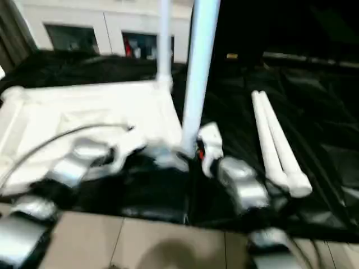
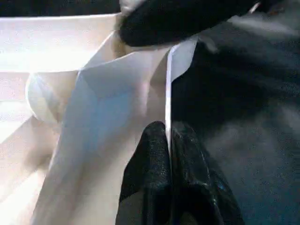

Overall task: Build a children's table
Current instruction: Rotate leg to tighten

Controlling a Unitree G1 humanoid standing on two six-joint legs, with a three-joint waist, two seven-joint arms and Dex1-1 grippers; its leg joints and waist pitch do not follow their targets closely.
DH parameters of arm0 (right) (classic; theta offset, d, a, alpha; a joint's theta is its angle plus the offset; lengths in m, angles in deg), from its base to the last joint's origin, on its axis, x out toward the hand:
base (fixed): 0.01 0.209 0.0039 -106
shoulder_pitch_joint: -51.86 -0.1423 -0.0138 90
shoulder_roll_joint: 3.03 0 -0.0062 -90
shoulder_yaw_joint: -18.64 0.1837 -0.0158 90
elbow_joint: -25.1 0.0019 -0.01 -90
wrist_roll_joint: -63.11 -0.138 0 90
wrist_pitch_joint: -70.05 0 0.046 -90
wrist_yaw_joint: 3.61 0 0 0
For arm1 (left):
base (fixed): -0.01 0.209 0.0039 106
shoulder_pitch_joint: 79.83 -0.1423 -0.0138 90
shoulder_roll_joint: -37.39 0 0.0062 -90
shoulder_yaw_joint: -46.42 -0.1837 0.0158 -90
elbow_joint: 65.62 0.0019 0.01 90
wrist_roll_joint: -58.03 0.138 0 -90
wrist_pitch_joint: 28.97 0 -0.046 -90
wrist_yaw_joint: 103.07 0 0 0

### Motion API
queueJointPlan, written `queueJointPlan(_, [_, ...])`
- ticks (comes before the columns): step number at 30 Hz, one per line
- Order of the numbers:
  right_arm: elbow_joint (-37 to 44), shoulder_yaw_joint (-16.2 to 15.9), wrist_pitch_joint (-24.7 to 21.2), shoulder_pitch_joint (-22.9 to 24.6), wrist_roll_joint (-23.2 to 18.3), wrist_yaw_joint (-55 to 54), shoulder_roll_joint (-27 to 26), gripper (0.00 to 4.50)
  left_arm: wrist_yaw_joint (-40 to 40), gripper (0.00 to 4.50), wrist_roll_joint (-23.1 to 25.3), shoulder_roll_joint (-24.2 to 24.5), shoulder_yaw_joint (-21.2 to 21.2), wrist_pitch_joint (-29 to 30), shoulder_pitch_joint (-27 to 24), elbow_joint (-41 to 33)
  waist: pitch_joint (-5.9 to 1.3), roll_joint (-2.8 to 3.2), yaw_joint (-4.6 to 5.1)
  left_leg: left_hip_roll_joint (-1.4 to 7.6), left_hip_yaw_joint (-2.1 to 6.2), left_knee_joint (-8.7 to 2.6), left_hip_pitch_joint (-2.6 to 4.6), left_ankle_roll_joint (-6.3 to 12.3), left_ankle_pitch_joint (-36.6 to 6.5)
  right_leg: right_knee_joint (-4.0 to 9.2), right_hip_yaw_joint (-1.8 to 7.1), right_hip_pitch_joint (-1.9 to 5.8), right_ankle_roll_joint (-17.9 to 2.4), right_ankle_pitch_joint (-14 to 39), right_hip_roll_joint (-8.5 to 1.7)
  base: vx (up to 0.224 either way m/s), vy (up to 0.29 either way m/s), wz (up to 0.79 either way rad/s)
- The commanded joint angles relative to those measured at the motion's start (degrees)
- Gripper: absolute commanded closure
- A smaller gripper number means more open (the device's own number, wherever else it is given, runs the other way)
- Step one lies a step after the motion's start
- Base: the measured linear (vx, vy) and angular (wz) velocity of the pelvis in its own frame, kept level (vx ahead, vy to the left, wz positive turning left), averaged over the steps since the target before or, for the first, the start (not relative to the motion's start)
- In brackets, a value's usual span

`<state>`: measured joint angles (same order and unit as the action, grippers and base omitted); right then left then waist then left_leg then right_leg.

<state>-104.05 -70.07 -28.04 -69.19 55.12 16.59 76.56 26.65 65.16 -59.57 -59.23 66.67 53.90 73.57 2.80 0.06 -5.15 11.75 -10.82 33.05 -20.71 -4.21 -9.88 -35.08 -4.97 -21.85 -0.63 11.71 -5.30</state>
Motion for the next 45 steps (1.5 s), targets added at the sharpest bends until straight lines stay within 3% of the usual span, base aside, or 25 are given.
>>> queueJointPlan(1, [-4.8,1.1,-1.2,0.5,0.7,-7.3,-2.1,1.73,6.4,4.50,-0.8,-3.2,1.1,1.0,0.5,2.8,-3.09,-0.19,0.11,1.58,0.75,-4.03,0.92,-0.71,-14.3,5.24,3.03,1.91,-10.6,16.3,-3.74,0.000,0.000,0.00])
queueJointPlan(3, [-6.2,0.4,0.2,-0.5,1.2,-9.1,-3.9,1.73,8.7,4.50,-0.4,-5.4,0.7,1.0,1.2,4.0,-3.07,-0.20,0.03,1.40,0.62,-3.97,1.22,-0.17,-15.4,5.69,3.13,1.67,-9.6,18.9,-3.81,0.000,0.000,0.00])
queueJointPlan(9, [-9.2,-0.6,4.0,-2.7,2.9,-9.5,-6.2,1.73,8.7,4.50,0.8,-6.8,-0.1,-1.6,2.4,5.8,-3.35,-0.04,0.11,1.38,0.67,-4.06,0.72,0.88,-14.0,5.41,3.13,1.93,-9.2,15.7,-3.55,0.000,0.000,0.00])
queueJointPlan(11, [-9.3,-0.1,4.9,-3.1,2.7,-9.4,-6.3,1.03,8.7,4.50,1.1,-6.4,-0.1,-2.3,2.6,6.2,-3.27,-0.02,0.12,1.40,0.68,-4.12,0.72,1.18,-14.6,5.52,3.16,1.93,-9.1,16.5,-3.57,0.000,0.000,0.00])
queueJointPlan(17, [-4.8,-0.7,4.9,-2.9,0.7,0.5,-1.9,0.57,3.8,4.50,1.2,-2.1,-0.7,-5.1,1.2,4.7,-3.36,-0.22,0.13,1.48,0.73,-4.15,0.51,1.95,-14.5,5.49,3.14,1.97,-8.8,17.0,-3.59,0.000,0.000,0.00])
queueJointPlan(18, [-2.9,-1.6,4.4,-2.4,0.4,4.4,-0.1,0.53,1.4,4.50,0.7,-0.8,-0.7,-5.8,0.5,3.7,-3.34,-0.49,0.06,1.39,0.72,-4.11,0.27,2.46,-13.6,5.40,3.06,2.29,-8.8,15.8,-3.41,0.000,0.000,0.00])
queueJointPlan(21, [2.3,-4.3,3.4,-0.3,0.1,16.0,6.0,0.53,-6.4,4.50,-0.5,2.9,-0.7,-8.1,-1.5,0.8,-3.57,-0.48,-0.11,1.51,0.57,-3.78,0.14,3.72,-11.0,4.87,3.15,2.30,-9.9,11.4,-3.49,0.000,0.000,0.00])
queueJointPlan(25, [5.9,-6.4,3.1,1.6,0.1,23.7,10.4,0.53,-11.1,4.50,-1.2,5.1,-1.3,-8.9,-2.6,-1.0,-4.09,-0.32,-0.34,1.62,0.34,-3.10,-0.22,5.99,-4.9,3.16,3.01,2.54,-13.4,-1.2,-3.11,0.000,0.000,0.00])
queueJointPlan(29, [9.7,-9.1,2.1,3.7,-0.1,32.0,14.5,0.53,-19.4,4.50,-4.0,7.4,-1.9,-6.6,-4.5,-5.7,-4.40,-0.41,-0.61,1.61,0.25,-2.56,-0.40,7.81,-2.9,2.39,2.84,2.79,-15.2,-6.5,-3.10,0.000,0.000,0.00])
queueJointPlan(31, [11.2,-10.2,1.2,4.4,-0.1,34.4,15.6,0.53,-21.2,4.50,-4.6,7.9,-1.9,-5.6,-5.0,-7.0,-4.44,-0.36,-0.73,1.66,0.10,-2.27,-0.45,9.04,-2.0,2.20,2.87,2.42,-15.9,-8.0,-2.98,0.000,0.000,0.00])
queueJointPlan(33, [12.2,-10.8,0.5,4.8,-0.1,35.7,16.1,0.53,-21.5,4.50,-4.6,8.1,-1.7,-5.7,-5.1,-7.2,-4.33,-0.25,-0.81,1.80,0.06,-2.27,-0.42,8.69,-3.3,2.42,2.85,2.13,-15.9,-5.7,-3.05,0.000,0.000,0.00])
queueJointPlan(38, [12.6,-10.3,0.0,4.5,-0.7,35.6,15.1,0.53,-21.4,4.50,-4.7,8.1,-1.5,-5.4,-5.2,-7.9,-3.85,-0.36,-0.72,1.95,0.19,-2.83,-0.23,5.17,-8.7,3.31,3.05,1.98,-14.2,4.0,-3.31,0.000,0.000,0.00])
queueJointPlan(39, [12.7,-10.3,-0.2,4.6,-1.0,35.9,15.1,0.80,-21.5,4.50,-4.8,8.1,-1.5,-5.1,-5.3,-8.2,-3.82,-0.38,-0.67,1.97,0.27,-2.94,-0.22,4.46,-9.0,3.39,3.13,1.96,-13.6,5.3,-3.30,0.000,0.000,0.00])
queueJointPlan(45, [13.5,-11.0,-1.2,5.2,-0.9,37.1,15.4,1.24,-21.8,4.50,-4.7,8.3,-1.4,-4.2,-5.9,-9.4,-4.03,-0.55,-0.68,1.80,0.13,-2.65,-0.35,5.18,-6.5,2.93,3.27,1.98,-14.0,1.3,-3.18,0.000,0.000,0.00])
